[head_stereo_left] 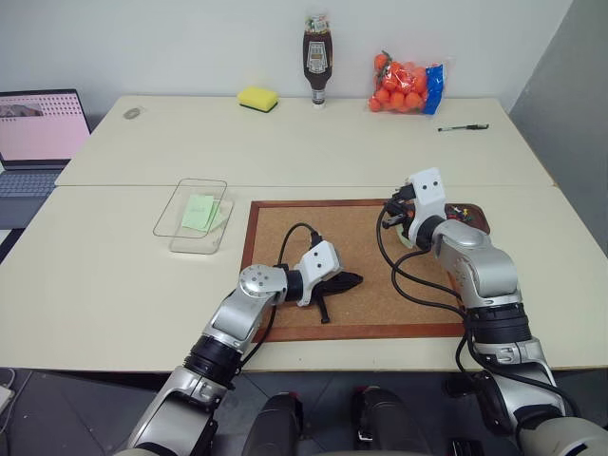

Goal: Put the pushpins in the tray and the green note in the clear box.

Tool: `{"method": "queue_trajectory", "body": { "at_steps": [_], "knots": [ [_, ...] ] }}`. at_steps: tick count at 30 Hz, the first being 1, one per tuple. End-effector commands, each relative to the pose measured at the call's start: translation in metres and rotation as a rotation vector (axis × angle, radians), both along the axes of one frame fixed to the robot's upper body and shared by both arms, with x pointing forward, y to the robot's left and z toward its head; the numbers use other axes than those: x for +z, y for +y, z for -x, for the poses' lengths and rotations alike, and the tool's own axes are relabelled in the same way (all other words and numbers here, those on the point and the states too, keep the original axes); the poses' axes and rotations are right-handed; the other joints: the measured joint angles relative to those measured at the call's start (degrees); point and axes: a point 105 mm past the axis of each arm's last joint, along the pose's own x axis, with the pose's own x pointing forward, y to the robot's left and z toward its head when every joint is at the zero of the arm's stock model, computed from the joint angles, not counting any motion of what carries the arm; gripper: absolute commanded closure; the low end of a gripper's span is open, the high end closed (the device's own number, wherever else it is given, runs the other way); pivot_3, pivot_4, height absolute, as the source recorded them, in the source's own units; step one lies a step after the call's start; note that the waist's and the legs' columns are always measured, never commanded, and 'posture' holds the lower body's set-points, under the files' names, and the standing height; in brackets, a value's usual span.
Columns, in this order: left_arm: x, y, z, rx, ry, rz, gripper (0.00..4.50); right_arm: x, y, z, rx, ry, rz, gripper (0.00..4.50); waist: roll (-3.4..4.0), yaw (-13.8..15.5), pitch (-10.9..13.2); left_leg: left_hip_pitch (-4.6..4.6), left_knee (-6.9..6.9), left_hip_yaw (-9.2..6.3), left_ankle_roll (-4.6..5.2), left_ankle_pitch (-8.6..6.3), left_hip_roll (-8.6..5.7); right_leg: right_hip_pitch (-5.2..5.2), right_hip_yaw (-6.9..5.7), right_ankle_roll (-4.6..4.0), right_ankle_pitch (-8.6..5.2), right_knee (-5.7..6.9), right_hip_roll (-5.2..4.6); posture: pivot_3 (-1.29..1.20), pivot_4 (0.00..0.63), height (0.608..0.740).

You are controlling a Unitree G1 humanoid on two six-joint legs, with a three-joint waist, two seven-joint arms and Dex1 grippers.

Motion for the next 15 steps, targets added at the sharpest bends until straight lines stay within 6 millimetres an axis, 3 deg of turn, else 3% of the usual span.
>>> {"method": "queue_trajectory", "body": {
  "at_steps": [1,5,9,15],
  "knots": [
    [-0.005,-0.002,0.009,-0.038,0.014,-0.017,4.5,0.033,-0.01,0.002,-0.024,-0.114,-0.036,4.48,0.0,0.0,0.0,0.0,0.0,0.0,0.0,0.0,0.0,0.0,0.0,0.0,0.0,0.0,0.0,0.0,0.15,0.74],
    [-0.005,-0.003,0.01,-0.046,0.012,-0.016,4.5,0.048,-0.045,0.01,-0.122,-0.164,-0.035,4.48,0.0,0.1,0.0,-0.02,0.0,-0.01,0.0,0.0,0.0,-0.01,-0.01,0.0,0.0,-0.01,0.0,0.0,0.15,0.74],
    [-0.005,-0.003,0.013,-0.061,0.016,-0.014,4.5,0.049,-0.082,0.019,-0.255,-0.186,-0.007,4.48,0.0,0.1,0.0,-0.02,0.0,-0.01,0.0,0.0,-0.01,0.02,-0.02,0.0,0.0,-0.04,-0.01,0.0,0.15,0.74],
    [-0.005,-0.005,0.016,-0.1,0.011,-0.023,4.5,0.026,-0.121,0.02,-0.393,-0.121,0.051,4.48,0.01,0.0,0.0,0.01,0.0,0.04,0.0,0.0,0.0,0.02,0.02,0.0,0.0,-0.02,0.0,0.0,0.15,0.74]
  ]
}}
